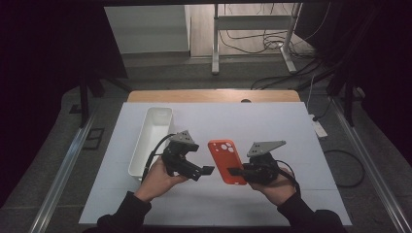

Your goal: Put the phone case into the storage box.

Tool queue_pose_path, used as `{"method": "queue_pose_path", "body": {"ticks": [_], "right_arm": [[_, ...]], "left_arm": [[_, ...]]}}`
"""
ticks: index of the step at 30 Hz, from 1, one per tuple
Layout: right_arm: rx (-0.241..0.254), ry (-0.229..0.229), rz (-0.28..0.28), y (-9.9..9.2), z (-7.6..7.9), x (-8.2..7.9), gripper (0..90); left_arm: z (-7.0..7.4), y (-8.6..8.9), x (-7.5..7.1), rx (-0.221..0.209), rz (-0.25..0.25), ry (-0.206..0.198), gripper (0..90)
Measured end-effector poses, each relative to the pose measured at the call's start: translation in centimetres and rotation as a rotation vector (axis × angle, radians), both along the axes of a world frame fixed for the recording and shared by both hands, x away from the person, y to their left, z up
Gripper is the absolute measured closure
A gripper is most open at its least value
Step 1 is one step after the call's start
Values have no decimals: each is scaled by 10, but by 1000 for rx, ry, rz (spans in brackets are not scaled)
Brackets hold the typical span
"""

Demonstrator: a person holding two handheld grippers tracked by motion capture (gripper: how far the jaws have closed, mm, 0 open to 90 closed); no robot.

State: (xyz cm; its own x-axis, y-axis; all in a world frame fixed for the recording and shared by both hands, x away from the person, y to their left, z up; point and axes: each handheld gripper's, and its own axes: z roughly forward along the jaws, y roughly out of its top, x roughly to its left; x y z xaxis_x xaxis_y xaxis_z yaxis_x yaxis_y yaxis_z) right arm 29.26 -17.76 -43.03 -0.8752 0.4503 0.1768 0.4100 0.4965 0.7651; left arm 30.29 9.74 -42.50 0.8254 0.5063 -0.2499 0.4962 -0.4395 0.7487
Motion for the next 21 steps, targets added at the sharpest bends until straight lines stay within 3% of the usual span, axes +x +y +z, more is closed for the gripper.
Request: {"method": "queue_pose_path", "body": {"ticks": [6, 9, 16, 21], "right_arm": [[-14, -4, -32, -1, -1, 1, 846], [-28, -7, -36, -1, -2, 1, 845], [-43, -17, -25, 5, -4, -2, 845], [-55, -22, -16, 8, -5, -4, 845]], "left_arm": [[-1, 0, 0, 19, 28, 6, 0], [-3, -1, 0, 50, 63, 7, 0], [-3, -3, 0, 32, 37, 31, 2], [-1, -5, -1, 39, 25, 42, 148]]}}
